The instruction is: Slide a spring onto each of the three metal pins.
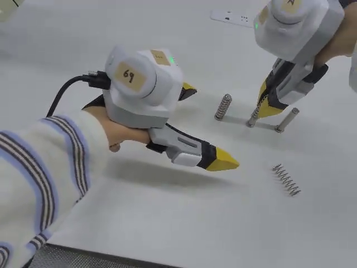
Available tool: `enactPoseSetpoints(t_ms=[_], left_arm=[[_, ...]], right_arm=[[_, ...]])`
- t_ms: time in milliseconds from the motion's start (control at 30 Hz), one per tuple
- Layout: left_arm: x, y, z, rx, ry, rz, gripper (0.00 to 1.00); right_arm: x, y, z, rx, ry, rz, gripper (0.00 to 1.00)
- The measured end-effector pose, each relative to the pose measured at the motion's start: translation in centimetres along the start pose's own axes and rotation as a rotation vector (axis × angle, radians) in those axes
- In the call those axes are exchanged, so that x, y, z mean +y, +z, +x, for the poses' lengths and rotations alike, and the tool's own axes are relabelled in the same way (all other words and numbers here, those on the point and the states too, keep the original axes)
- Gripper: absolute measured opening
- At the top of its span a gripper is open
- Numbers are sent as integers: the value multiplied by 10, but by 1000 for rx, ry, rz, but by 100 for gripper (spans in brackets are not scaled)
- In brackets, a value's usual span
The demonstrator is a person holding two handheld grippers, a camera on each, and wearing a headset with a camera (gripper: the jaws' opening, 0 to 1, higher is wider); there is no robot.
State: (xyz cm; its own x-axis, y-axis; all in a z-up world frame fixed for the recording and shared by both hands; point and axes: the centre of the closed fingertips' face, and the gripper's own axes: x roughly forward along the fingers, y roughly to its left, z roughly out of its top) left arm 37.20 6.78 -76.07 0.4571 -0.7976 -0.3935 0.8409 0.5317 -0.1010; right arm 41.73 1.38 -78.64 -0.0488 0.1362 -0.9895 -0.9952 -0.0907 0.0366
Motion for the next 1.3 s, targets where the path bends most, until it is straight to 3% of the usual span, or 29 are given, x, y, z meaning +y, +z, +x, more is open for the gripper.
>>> enactPoseSetpoints(t_ms=[267, 900, 1067, 1300], left_arm=[[0, -1, 0, 4, 1, -4, 92], [-1, -4, 1, 18, -4, -7, 92], [-1, -4, 1, 20, -1, -9, 92], [-2, -6, 0, 29, -6, -9, 91]], right_arm=[[2, 0, 8, 28, -19, -39, 8], [-4, -2, 14, 21, -15, -38, 9], [-2, -1, 15, 16, -4, -77, 9], [0, -1, 16, 16, 0, -80, 14]])
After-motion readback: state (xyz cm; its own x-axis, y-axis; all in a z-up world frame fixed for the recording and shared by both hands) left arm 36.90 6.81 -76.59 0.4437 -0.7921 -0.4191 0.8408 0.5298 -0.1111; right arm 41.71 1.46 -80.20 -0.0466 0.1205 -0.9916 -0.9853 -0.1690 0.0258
